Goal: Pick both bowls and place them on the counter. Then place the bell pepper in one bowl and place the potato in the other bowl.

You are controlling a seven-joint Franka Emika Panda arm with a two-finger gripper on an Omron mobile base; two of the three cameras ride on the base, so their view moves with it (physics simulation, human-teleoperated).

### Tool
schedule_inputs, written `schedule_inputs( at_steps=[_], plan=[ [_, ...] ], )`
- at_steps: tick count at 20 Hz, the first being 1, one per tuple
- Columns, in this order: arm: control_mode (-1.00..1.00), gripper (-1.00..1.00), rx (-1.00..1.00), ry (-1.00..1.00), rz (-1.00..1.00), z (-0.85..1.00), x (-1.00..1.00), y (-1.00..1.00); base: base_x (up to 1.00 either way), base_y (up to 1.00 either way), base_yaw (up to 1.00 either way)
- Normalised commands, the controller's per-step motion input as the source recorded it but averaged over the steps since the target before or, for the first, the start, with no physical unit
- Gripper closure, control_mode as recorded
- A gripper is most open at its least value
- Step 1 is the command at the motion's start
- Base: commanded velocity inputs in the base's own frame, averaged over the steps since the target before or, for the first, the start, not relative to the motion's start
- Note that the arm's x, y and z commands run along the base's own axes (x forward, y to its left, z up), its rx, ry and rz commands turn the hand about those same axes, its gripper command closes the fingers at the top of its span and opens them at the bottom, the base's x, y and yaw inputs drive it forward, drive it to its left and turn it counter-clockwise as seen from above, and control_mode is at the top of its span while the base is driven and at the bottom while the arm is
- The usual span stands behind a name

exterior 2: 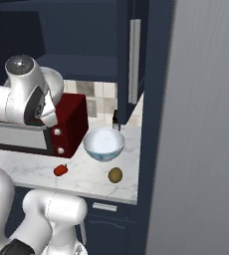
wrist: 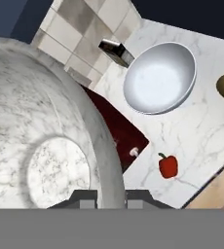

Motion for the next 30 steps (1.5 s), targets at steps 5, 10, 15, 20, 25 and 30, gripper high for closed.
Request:
schedule_inputs(
  at_steps=[5, 10, 15, 20, 25, 30],
  plan=[
    [-1.0, 1.0, -0.06, 0.01, 0.11, -0.46, -0.78, 0.09, 0.0, 0.0, 0.0],
    [-1.0, 1.0, -0.16, 0.1, 0.12, -0.62, -0.38, 0.37, 0.0, 0.0, 0.0],
    [-1.0, 1.0, -0.15, 0.14, 0.09, -0.47, -0.13, 0.47, 0.0, 0.0, 0.0],
    [-1.0, 1.0, -0.07, 0.12, 0.12, -0.47, 0.05, 0.33, 0.0, 0.0, 0.0],
    [-1.0, 1.0, -0.01, 0.12, 0.14, -0.46, 0.18, 0.12, 0.0, 0.0, 0.0],
    [-1.0, 1.0, -0.04, 0.15, 0.06, -0.35, 0.28, 0.09, 0.0, 0.0, 0.0]
  ],
)
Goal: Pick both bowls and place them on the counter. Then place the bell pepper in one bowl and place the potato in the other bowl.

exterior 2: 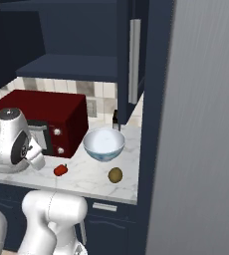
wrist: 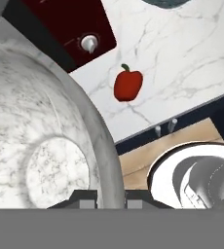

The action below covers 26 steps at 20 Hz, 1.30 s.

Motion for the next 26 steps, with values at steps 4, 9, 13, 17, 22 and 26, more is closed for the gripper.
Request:
schedule_inputs(
  at_steps=[4, 9, 13, 17, 22, 26],
  plan=[
    [-1.0, 1.0, -0.02, 0.16, 0.0, -0.29, 0.4, 0.26, 0.0, 0.0, 0.0],
    [-1.0, 1.0, 0.0, 0.12, 0.0, -0.36, 0.41, 0.36, 0.0, 0.0, 0.0],
    [-1.0, 1.0, 0.0, 0.06, 0.0, -0.46, 0.34, 0.28, 0.0, 0.0, 0.0],
    [-1.0, 1.0, 0.0, 0.01, 0.0, -0.46, 0.26, 0.12, 0.0, 0.0, 0.0],
    [-1.0, 1.0, 0.0, 0.0, -0.01, -0.41, 0.22, 0.02, 0.0, 0.0, 0.0],
    [-1.0, 1.0, 0.0, -0.01, -0.01, -0.37, 0.17, 0.0, 0.0, 0.0, 0.0]
  ],
)
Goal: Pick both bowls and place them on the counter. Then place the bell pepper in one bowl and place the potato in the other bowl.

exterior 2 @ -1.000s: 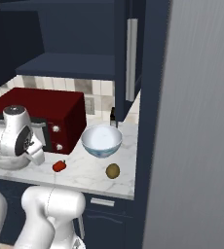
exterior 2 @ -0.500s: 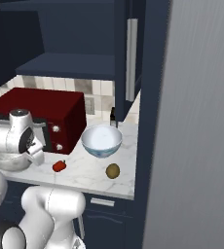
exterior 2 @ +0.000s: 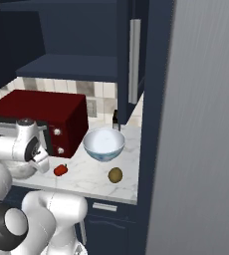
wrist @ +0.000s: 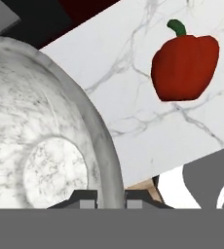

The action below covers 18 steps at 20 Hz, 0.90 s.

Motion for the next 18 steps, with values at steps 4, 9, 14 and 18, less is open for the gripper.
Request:
schedule_inputs(
  at_steps=[4, 9, 14, 18],
  plan=[
    [-1.0, 1.0, 0.0, -0.02, -0.06, -0.31, 0.21, 0.0, 0.0, 0.0, 0.0],
    [-1.0, 1.0, 0.0, -0.03, -0.07, -0.15, 0.1, 0.0, 0.0, 0.0, 0.0],
    [-1.0, -1.0, 0.0, 0.0, -0.02, -0.08, 0.0, 0.0, 0.0, 0.0, 0.0],
    [-1.0, -1.0, 0.02, 0.0, 0.0, 0.0, 0.0, -0.05, 0.0, 0.0, 0.0]
  ],
)
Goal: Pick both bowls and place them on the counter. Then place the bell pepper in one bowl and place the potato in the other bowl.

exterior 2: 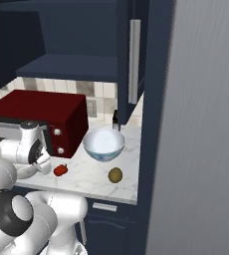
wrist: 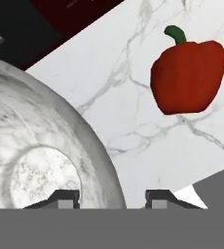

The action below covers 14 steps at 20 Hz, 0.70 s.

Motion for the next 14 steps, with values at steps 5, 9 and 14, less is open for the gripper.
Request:
schedule_inputs(
  at_steps=[5, 9, 14],
  plan=[
    [-1.0, -1.0, 0.01, 0.0, -0.03, 0.23, -0.01, -0.19, 0.0, 0.0, 0.0],
    [-1.0, -1.0, 0.0, 0.01, -0.07, 0.33, -0.07, -0.33, 0.0, 0.0, 0.0],
    [-1.0, -1.0, -0.02, 0.03, -0.1, 0.05, -0.05, -0.41, 0.0, 0.0, 0.0]
  ],
)
